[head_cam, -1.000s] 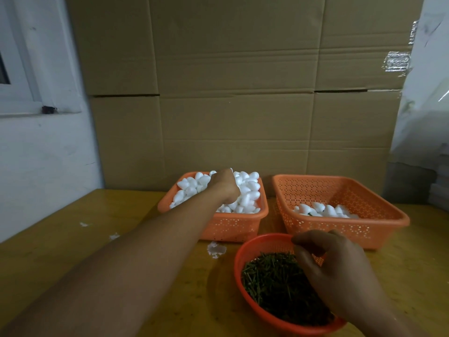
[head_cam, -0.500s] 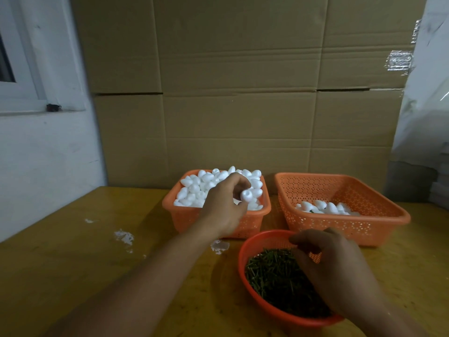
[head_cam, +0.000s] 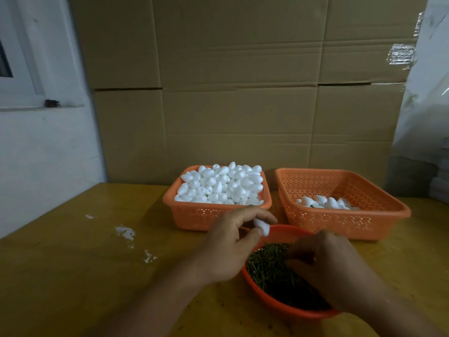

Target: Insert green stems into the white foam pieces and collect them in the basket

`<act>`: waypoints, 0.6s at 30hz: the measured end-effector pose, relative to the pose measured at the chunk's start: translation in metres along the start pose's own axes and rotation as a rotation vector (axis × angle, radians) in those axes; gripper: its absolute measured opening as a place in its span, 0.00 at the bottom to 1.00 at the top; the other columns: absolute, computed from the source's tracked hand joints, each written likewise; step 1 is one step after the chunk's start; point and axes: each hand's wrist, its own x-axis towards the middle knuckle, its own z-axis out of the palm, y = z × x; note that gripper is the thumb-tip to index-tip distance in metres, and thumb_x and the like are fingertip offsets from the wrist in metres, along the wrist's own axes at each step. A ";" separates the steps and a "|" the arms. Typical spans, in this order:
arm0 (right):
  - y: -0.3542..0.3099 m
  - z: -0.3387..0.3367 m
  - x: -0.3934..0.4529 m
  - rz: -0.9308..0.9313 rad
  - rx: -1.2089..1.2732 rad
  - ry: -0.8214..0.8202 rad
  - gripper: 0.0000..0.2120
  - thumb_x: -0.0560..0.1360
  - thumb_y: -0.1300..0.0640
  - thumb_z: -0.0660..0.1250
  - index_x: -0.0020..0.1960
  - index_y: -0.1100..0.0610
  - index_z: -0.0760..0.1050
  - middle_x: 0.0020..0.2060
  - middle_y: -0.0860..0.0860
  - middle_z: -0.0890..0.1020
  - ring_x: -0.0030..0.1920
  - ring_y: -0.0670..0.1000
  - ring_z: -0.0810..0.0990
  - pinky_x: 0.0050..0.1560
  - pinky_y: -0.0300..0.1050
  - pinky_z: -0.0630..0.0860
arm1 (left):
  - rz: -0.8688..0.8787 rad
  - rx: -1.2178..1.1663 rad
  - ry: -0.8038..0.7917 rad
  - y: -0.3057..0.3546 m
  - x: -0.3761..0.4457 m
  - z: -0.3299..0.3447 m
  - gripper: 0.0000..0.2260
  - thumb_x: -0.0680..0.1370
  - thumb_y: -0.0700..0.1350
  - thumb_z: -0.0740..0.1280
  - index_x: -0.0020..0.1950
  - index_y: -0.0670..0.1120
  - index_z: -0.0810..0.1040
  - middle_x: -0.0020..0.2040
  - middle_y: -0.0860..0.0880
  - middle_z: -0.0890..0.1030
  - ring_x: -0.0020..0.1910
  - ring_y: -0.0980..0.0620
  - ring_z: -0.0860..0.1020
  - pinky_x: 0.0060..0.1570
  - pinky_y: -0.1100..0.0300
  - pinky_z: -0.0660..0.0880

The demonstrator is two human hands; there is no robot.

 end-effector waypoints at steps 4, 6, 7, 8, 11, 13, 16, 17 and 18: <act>-0.006 0.000 0.006 0.032 -0.078 -0.136 0.14 0.75 0.38 0.68 0.43 0.49 0.81 0.35 0.47 0.82 0.34 0.45 0.80 0.40 0.46 0.81 | -0.026 -0.088 -0.069 0.000 -0.009 0.001 0.17 0.78 0.35 0.66 0.60 0.55 0.79 0.53 0.50 0.81 0.52 0.40 0.79 0.50 0.41 0.77; -0.009 0.002 0.009 0.033 -0.132 -0.206 0.15 0.73 0.37 0.69 0.43 0.49 0.80 0.37 0.47 0.82 0.37 0.45 0.80 0.42 0.45 0.80 | -0.021 -0.080 -0.071 0.001 -0.010 0.003 0.17 0.78 0.35 0.66 0.59 0.55 0.78 0.53 0.50 0.81 0.53 0.42 0.79 0.51 0.39 0.77; -0.010 0.003 0.011 0.029 -0.155 -0.239 0.15 0.72 0.37 0.70 0.45 0.49 0.80 0.38 0.46 0.82 0.39 0.44 0.80 0.43 0.45 0.80 | -0.014 -0.079 -0.069 0.002 -0.010 0.004 0.15 0.78 0.36 0.66 0.59 0.54 0.78 0.53 0.50 0.81 0.53 0.44 0.80 0.52 0.38 0.76; -0.012 0.005 0.012 0.017 -0.174 -0.268 0.15 0.73 0.38 0.70 0.47 0.49 0.80 0.40 0.46 0.82 0.40 0.45 0.80 0.45 0.46 0.80 | -0.010 -0.079 -0.071 0.002 -0.010 0.005 0.13 0.79 0.38 0.67 0.58 0.54 0.77 0.52 0.50 0.81 0.53 0.46 0.80 0.52 0.38 0.76; -0.016 0.010 0.014 -0.005 -0.187 -0.323 0.11 0.75 0.43 0.69 0.50 0.50 0.81 0.43 0.46 0.83 0.43 0.46 0.82 0.48 0.47 0.82 | -0.017 -0.078 -0.087 0.003 -0.011 0.007 0.11 0.79 0.45 0.68 0.59 0.56 0.74 0.52 0.52 0.83 0.52 0.48 0.81 0.50 0.37 0.77; -0.017 0.012 0.016 0.002 -0.187 -0.326 0.10 0.77 0.46 0.68 0.49 0.52 0.82 0.43 0.47 0.84 0.43 0.47 0.83 0.48 0.48 0.82 | -0.025 -0.085 -0.092 0.003 -0.012 0.008 0.11 0.79 0.49 0.67 0.60 0.57 0.72 0.53 0.52 0.84 0.52 0.48 0.82 0.51 0.36 0.78; -0.016 0.012 0.017 0.012 -0.201 -0.302 0.09 0.77 0.49 0.68 0.47 0.53 0.82 0.41 0.48 0.83 0.41 0.48 0.82 0.46 0.48 0.82 | -0.023 -0.132 -0.082 0.000 -0.011 0.009 0.10 0.79 0.52 0.68 0.60 0.57 0.74 0.54 0.53 0.83 0.54 0.50 0.81 0.53 0.37 0.78; -0.015 0.012 0.017 0.015 -0.201 -0.295 0.09 0.77 0.50 0.67 0.46 0.54 0.82 0.40 0.49 0.84 0.40 0.48 0.82 0.46 0.48 0.82 | -0.009 -0.138 -0.060 -0.001 -0.010 0.009 0.10 0.79 0.53 0.68 0.59 0.57 0.76 0.54 0.53 0.82 0.56 0.50 0.80 0.55 0.39 0.78; -0.015 0.011 0.017 0.016 -0.200 -0.287 0.09 0.77 0.50 0.67 0.45 0.54 0.82 0.40 0.49 0.83 0.40 0.48 0.82 0.46 0.49 0.81 | 0.004 -0.146 -0.034 -0.001 -0.009 0.010 0.09 0.78 0.52 0.69 0.58 0.56 0.78 0.54 0.53 0.81 0.56 0.51 0.80 0.56 0.43 0.79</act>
